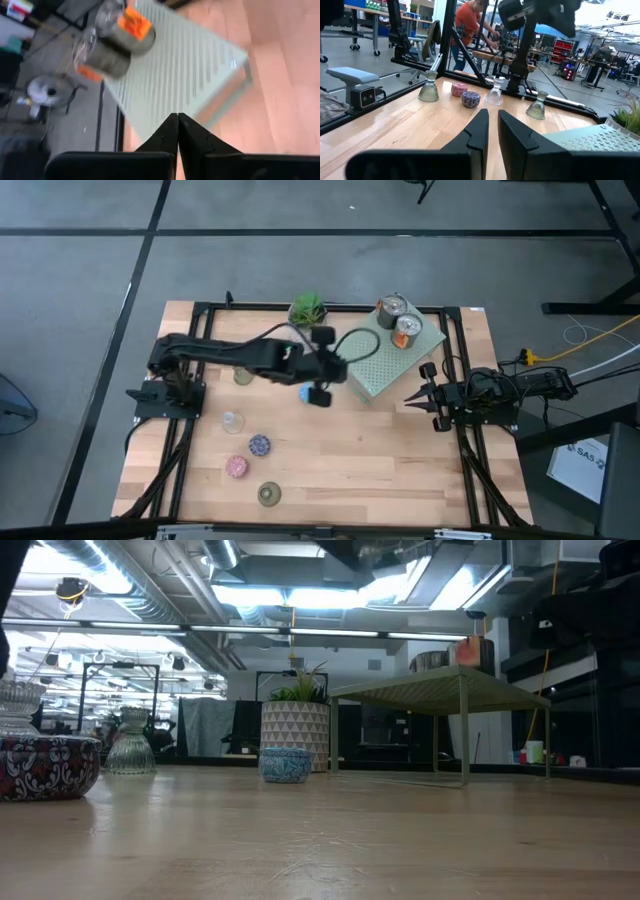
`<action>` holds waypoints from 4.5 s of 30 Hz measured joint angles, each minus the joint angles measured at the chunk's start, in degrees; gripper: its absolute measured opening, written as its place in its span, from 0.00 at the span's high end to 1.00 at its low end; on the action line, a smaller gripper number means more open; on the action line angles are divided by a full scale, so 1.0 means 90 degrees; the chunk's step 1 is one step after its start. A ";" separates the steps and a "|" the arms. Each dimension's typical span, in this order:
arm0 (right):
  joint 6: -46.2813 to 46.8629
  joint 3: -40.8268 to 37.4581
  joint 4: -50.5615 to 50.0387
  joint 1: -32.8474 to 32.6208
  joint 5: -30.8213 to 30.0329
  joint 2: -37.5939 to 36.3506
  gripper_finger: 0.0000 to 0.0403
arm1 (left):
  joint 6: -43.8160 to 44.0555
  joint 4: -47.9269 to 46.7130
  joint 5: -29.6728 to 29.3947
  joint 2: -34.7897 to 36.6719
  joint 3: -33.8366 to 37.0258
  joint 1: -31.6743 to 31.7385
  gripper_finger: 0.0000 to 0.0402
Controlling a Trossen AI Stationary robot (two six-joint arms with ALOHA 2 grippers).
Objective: Pick & Place candle stick holders
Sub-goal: Put the top green candle holder on the shelf
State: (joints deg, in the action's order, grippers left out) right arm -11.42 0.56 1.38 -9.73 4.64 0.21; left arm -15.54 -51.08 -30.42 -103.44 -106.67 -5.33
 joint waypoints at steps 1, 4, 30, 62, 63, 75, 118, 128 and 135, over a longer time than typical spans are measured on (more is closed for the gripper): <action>-0.0002 0.0001 -0.0002 0.0000 0.0001 0.0000 0.89 | 0.0198 -0.0324 -0.0122 0.0073 0.0000 -0.0077 0.99; -0.0002 0.0002 -0.0001 0.0002 0.0000 0.0000 0.89 | 0.0815 -0.0988 -0.0355 0.0404 0.0389 -0.0237 1.00; -0.0002 0.0001 -0.0002 0.0002 -0.0010 0.0000 0.89 | 0.4626 -0.0490 0.0458 0.5464 0.6664 0.0630 0.71; -0.0002 0.0002 -0.0002 0.0000 -0.0011 0.0000 0.89 | 0.5147 -0.1184 0.1575 0.3149 0.6664 0.2059 0.64; -0.0001 0.0001 -0.0002 0.0001 -0.0011 0.0000 0.89 | 0.5131 -0.1188 0.1579 0.3110 0.6664 0.2074 0.66; -0.0002 0.0000 -0.0002 0.0002 -0.0009 0.0000 0.89 | 0.4790 -0.1220 0.1613 0.2990 0.6632 0.2085 0.93; -0.0002 0.0000 -0.0002 0.0000 -0.0007 0.0000 0.89 | 0.0778 -0.1365 0.0724 0.1007 0.1385 0.1257 0.93; -0.0002 0.0000 -0.0002 0.0002 -0.0007 -0.0002 0.89 | -0.0660 -0.1631 0.0883 -0.0400 -0.0779 0.1510 0.93; -0.0002 0.0000 -0.0002 0.0000 -0.0007 0.0000 0.89 | -0.1496 -0.1583 0.0936 -0.1302 -0.2009 0.1686 0.93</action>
State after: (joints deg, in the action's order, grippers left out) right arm -11.44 0.56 1.37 -9.74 4.58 0.21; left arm -29.00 -65.32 -22.00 -115.16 -124.76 9.85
